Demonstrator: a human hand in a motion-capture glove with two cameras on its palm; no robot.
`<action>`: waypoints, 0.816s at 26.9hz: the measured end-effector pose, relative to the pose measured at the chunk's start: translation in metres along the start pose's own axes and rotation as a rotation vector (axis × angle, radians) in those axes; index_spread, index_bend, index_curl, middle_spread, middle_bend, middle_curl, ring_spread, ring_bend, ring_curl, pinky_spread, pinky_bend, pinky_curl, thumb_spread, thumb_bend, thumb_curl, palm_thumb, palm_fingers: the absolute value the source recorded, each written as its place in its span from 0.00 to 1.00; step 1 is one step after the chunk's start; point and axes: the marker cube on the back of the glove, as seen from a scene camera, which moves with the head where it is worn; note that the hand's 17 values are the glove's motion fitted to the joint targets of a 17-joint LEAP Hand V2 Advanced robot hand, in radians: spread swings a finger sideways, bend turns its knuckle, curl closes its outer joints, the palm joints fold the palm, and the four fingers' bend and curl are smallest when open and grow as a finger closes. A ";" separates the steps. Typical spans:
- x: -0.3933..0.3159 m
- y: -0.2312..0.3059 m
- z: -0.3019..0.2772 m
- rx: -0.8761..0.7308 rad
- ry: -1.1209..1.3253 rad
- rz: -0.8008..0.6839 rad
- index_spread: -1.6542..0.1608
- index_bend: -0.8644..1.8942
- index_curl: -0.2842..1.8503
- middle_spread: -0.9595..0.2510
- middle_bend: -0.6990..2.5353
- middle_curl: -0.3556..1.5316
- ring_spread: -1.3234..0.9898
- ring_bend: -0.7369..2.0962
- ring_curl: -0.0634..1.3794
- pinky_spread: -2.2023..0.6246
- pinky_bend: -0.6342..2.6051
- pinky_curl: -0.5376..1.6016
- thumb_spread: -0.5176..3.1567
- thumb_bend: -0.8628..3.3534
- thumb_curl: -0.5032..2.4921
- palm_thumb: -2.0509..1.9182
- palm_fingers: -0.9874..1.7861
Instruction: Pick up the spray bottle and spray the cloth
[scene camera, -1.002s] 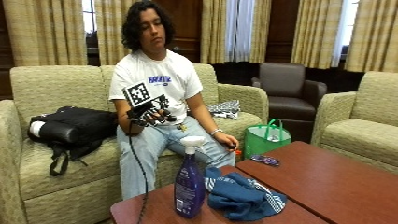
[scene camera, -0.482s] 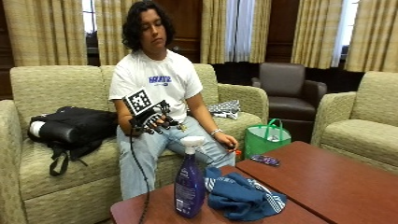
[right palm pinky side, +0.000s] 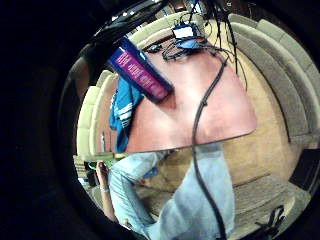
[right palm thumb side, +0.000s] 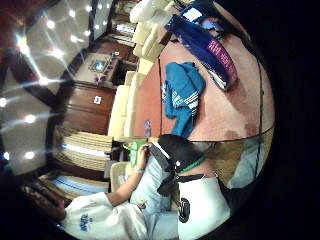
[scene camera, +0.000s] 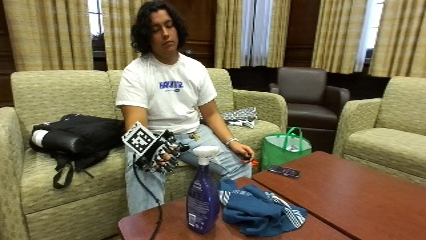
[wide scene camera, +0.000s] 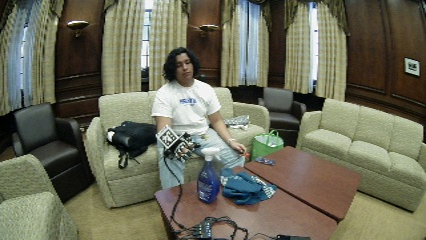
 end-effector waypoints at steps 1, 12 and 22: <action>0.004 0.001 0.001 -0.008 -0.027 -0.011 0.69 0.36 0.24 0.67 0.29 0.34 0.52 0.41 0.23 0.82 0.27 0.38 0.39 0.20 0.25 0.64 0.52; 0.020 -0.024 0.024 -0.071 -0.185 -0.003 0.69 0.35 0.23 0.67 0.29 0.36 0.51 0.42 0.25 0.82 0.28 0.39 0.39 0.20 0.26 0.65 0.54; 0.029 -0.053 0.047 -0.118 -0.232 0.074 0.69 0.36 0.23 0.66 0.29 0.37 0.50 0.43 0.26 0.82 0.29 0.40 0.39 0.20 0.27 0.65 0.55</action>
